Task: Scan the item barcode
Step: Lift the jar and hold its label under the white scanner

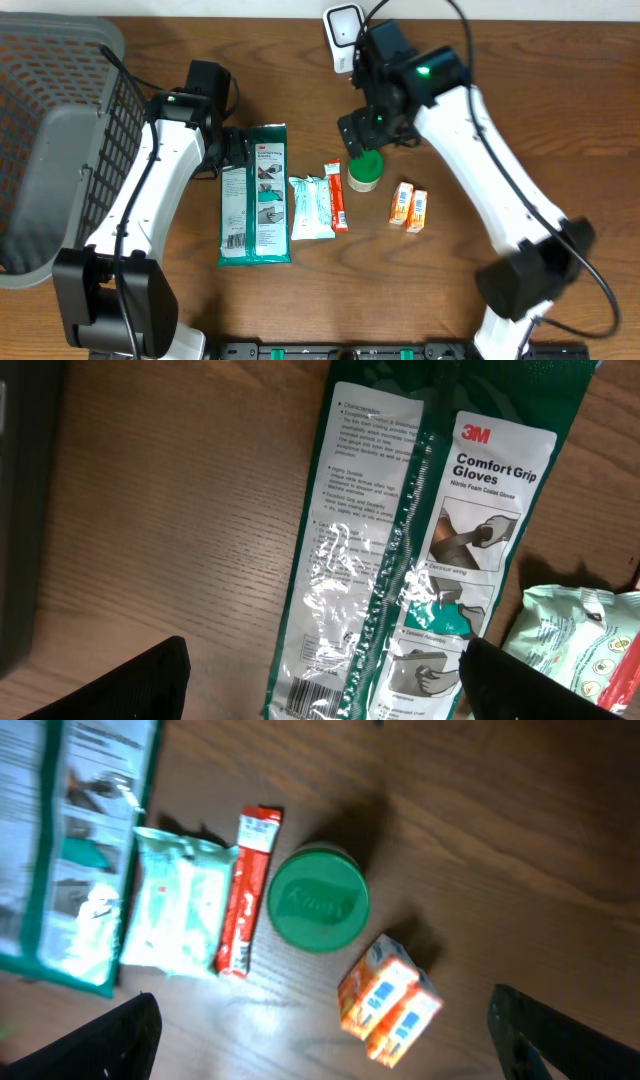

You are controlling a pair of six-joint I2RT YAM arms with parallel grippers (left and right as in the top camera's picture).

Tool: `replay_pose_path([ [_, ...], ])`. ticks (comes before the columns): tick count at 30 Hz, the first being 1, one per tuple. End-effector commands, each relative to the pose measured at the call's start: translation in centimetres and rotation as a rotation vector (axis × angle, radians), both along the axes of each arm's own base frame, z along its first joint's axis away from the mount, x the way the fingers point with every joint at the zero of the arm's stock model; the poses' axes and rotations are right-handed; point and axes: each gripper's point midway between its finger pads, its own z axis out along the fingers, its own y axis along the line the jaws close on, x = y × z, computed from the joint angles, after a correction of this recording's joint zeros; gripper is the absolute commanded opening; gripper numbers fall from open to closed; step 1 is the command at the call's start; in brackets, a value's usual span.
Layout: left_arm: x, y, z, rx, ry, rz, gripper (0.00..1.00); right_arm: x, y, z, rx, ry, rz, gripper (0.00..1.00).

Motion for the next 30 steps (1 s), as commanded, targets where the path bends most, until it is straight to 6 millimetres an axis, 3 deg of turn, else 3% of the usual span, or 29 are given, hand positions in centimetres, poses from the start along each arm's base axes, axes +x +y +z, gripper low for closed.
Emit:
replay_pose_path([
  [1,0.3,0.2,0.5,0.007,-0.013,0.002,0.87,0.3,0.5,-2.7,-0.027,0.059,0.006,0.99],
  [9,0.3,0.2,0.5,0.007,-0.013,0.002,0.87,0.3,0.7,-9.2,-0.105,0.198,0.009,0.99],
  [17,0.3,0.2,0.5,0.007,-0.013,0.002,0.87,0.0,0.6,-13.4,-0.152,0.283,0.012,0.96],
  [30,0.3,0.2,0.5,0.007,-0.013,0.002,0.87,-0.1,0.8,-14.1,-0.156,0.292,0.015,0.78],
])
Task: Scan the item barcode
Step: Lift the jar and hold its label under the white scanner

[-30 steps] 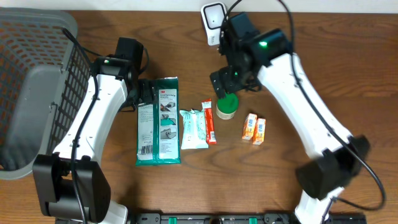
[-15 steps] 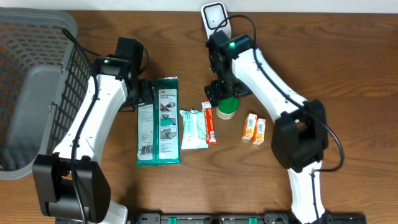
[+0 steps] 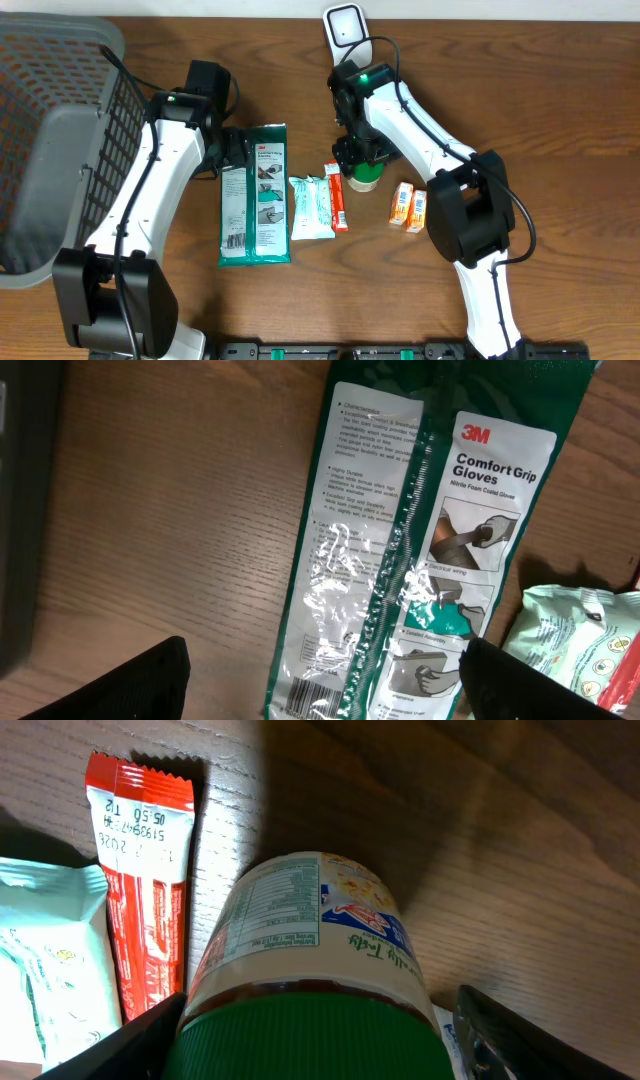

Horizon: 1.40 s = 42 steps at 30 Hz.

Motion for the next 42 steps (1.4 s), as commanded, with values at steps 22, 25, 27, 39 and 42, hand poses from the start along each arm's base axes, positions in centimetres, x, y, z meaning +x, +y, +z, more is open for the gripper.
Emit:
replay_pose_path([
  [22,0.3,0.2,0.5,0.007,-0.013,0.002,0.87,-1.2,1.3,-0.6,-0.007,0.015,0.016,0.79],
  [25,0.3,0.2,0.5,0.007,-0.013,0.002,0.87,-1.2,1.2,-0.8,-0.010,0.017,0.009,0.79],
  [27,0.3,0.2,0.5,0.007,-0.013,0.002,0.87,-1.2,1.2,-0.8,-0.010,0.017,0.009,0.79],
  [39,0.2,0.2,0.5,0.007,-0.013,0.002,0.87,-1.1,1.1,0.3,0.000,0.001,0.005,0.49],
  [42,0.3,0.2,0.5,0.007,-0.013,0.002,0.87,-0.9,1.1,2.0,0.019,-0.032,0.004,0.49],
])
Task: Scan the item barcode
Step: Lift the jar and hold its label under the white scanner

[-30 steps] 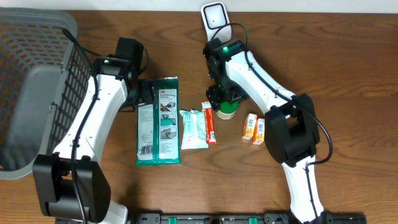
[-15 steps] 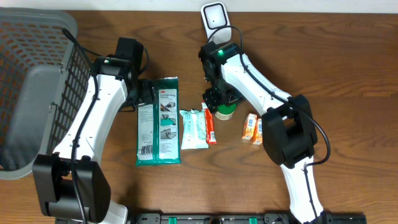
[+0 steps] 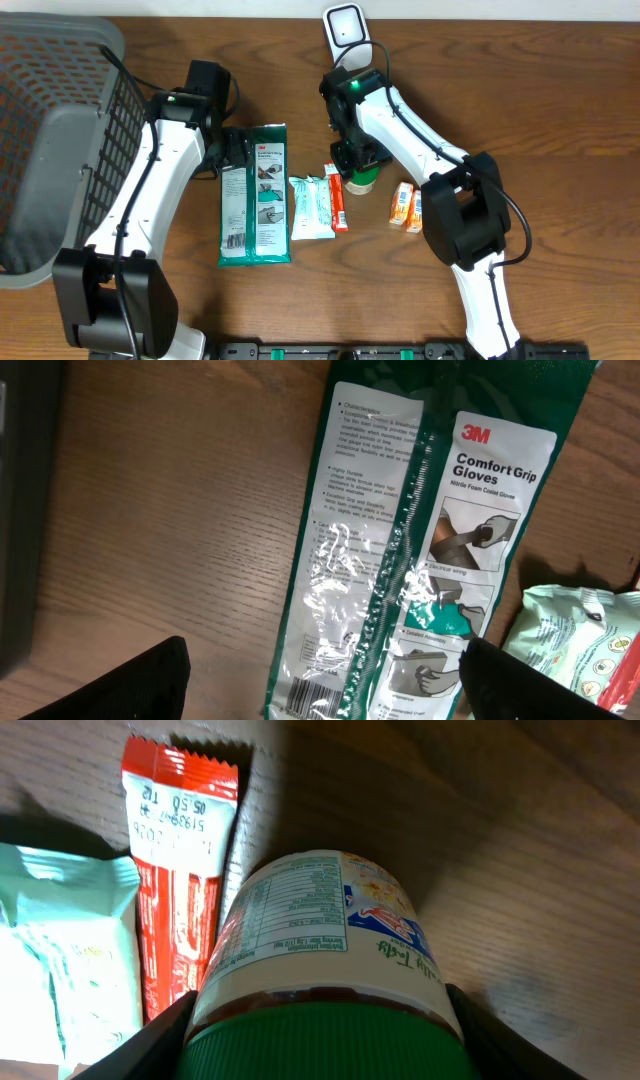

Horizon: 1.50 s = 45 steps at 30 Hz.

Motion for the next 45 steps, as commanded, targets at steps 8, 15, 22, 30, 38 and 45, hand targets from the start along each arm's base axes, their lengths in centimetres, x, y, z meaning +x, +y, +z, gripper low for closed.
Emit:
replay_pose_path([
  [8,0.3,0.2,0.5,0.007,-0.013,0.002,0.87,1.0,-0.3,11.7,0.143,-0.259,-0.008,0.22],
  [15,0.3,0.2,0.5,0.007,-0.013,0.002,0.87,-0.6,-2.6,21.1,0.239,-0.438,-0.038,0.01],
  [22,0.3,0.2,0.5,0.007,-0.013,0.003,0.87,0.5,-2.7,28.3,0.355,-0.670,-0.041,0.01],
  [30,0.3,0.2,0.5,0.007,-0.013,0.003,0.87,6.0,-0.1,28.8,0.422,-0.812,-0.025,0.01],
  [38,0.3,0.2,0.5,0.007,-0.013,0.003,0.87,13.9,2.1,26.4,0.460,-0.945,-0.021,0.01],
  [45,0.3,0.2,0.5,0.007,-0.013,0.002,0.87,20.1,3.8,23.1,0.511,-1.044,-0.058,0.01],
])
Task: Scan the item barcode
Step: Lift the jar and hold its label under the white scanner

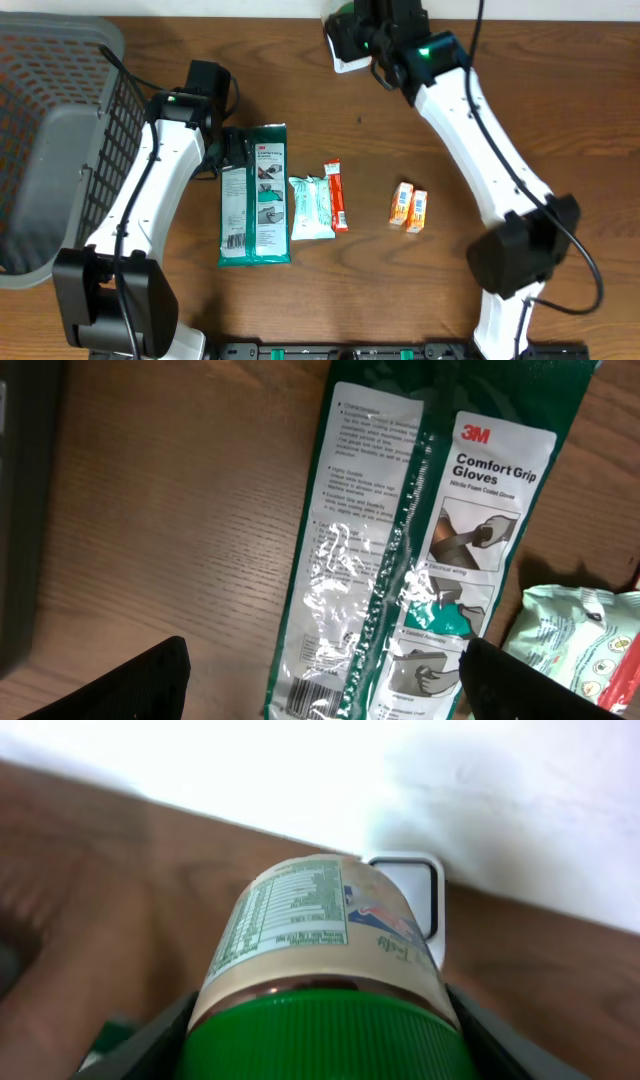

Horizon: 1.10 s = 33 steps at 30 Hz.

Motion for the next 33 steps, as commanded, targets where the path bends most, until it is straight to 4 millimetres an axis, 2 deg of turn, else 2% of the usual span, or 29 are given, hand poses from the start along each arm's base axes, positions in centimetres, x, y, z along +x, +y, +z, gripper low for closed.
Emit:
replay_pose_path([
  [1,0.3,0.2,0.5,0.007,-0.013,0.002,0.87,2.4,0.0,-0.9,0.034,-0.034,-0.029,0.01],
  [7,0.3,0.2,0.5,0.007,-0.013,0.002,0.87,7.6,0.1,-5.4,0.134,-0.083,-0.099,0.01],
  [9,0.3,0.2,0.5,0.007,-0.013,0.002,0.87,9.2,-0.4,-7.1,0.167,-0.099,-0.126,0.01],
  [13,0.3,0.2,0.5,0.007,-0.013,0.002,0.87,11.5,-1.7,-8.8,0.275,-0.116,-0.193,0.01],
  [16,0.3,0.2,0.5,0.007,-0.013,0.002,0.87,12.6,-1.5,-8.3,0.351,-0.166,-0.141,0.01],
  [20,0.3,0.2,0.5,0.007,-0.013,0.002,0.87,12.7,-0.4,-6.8,0.399,-0.221,-0.058,0.01],
  [29,0.3,0.2,0.5,0.007,-0.013,0.002,0.87,13.0,-0.9,-6.8,0.385,-0.239,-0.082,0.01],
  [31,0.3,0.2,0.5,0.007,-0.013,0.002,0.87,13.1,-1.1,-6.3,0.388,-0.258,-0.090,0.01],
  [33,0.3,0.2,0.5,0.007,-0.013,0.002,0.87,12.8,-1.8,-4.9,0.387,-0.250,-0.104,0.01],
])
